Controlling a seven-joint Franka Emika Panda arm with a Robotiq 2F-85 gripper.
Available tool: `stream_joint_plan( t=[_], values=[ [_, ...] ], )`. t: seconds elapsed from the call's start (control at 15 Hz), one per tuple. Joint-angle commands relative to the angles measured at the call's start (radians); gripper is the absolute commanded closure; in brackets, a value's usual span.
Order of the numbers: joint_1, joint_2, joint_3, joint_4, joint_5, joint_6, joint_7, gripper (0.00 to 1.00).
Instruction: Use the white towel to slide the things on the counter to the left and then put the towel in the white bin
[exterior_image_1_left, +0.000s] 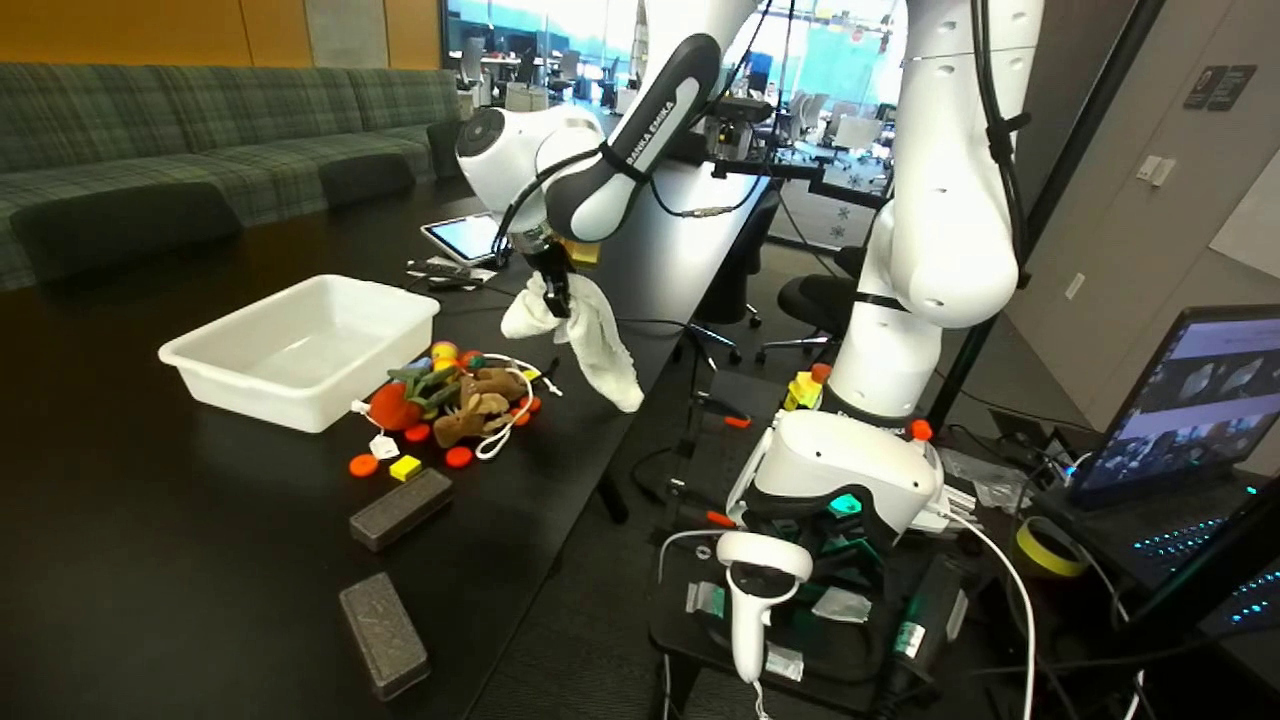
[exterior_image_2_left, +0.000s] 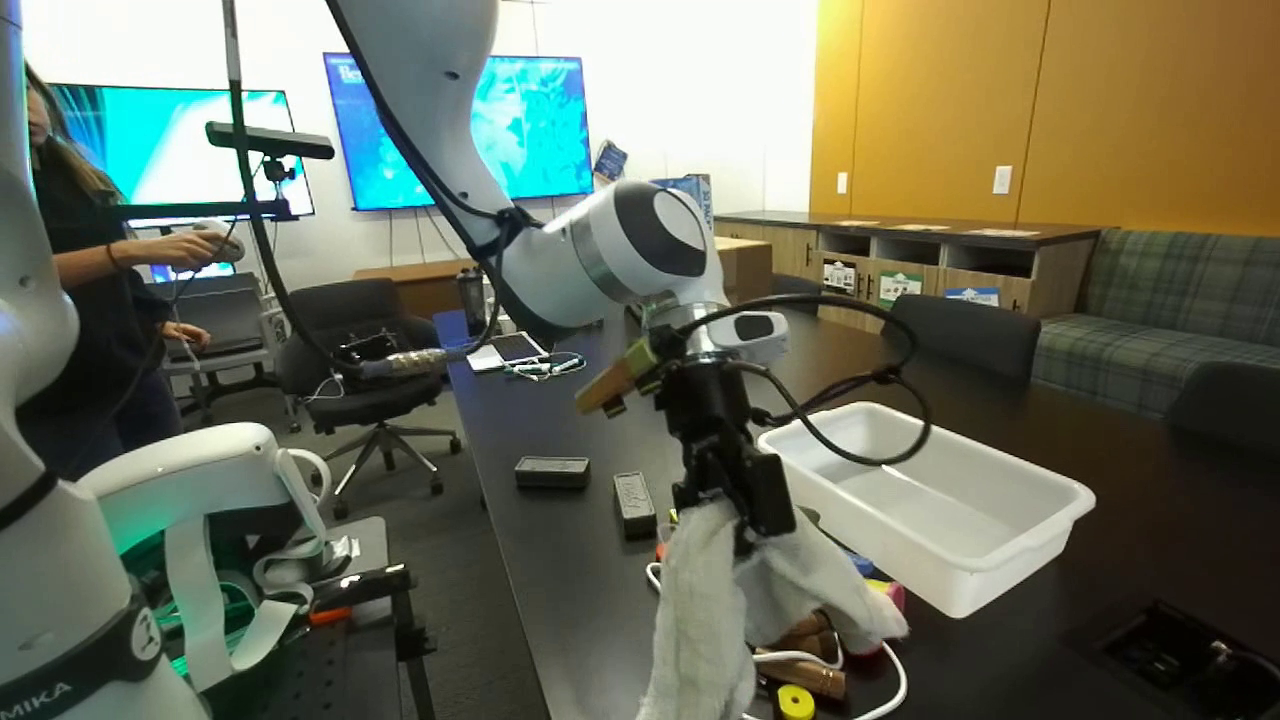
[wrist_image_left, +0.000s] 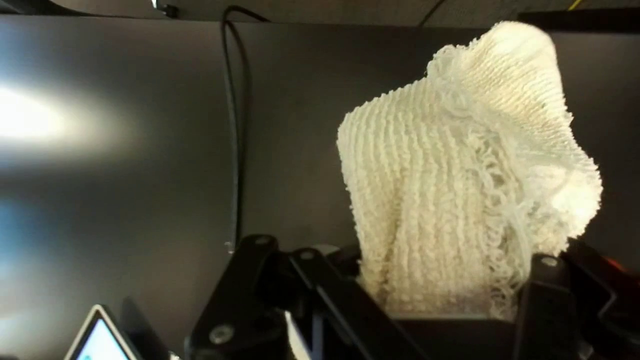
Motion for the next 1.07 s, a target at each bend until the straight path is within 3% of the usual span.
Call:
stream_joint_plan(
  t=[0.0,0.27,0.6,0.8,1.0],
  values=[
    [-0.039,0.185,-0.055,0.16,-0.184,0.049,0.202,0.95],
    [-0.061,0.398,-0.089,0.365,-0.297,0.03,0.419,0.95],
    [-0.084,0.617,-0.074,0.575,-0.254,-0.013,0.502,0.95],
    [-0.084,0.678,-0.057,0.606,-0.214,-0.016,0.476,0.95],
    [-0.066,0.683,-0.033,0.556,-0.163,-0.027,0.463,0.95]
  ],
)
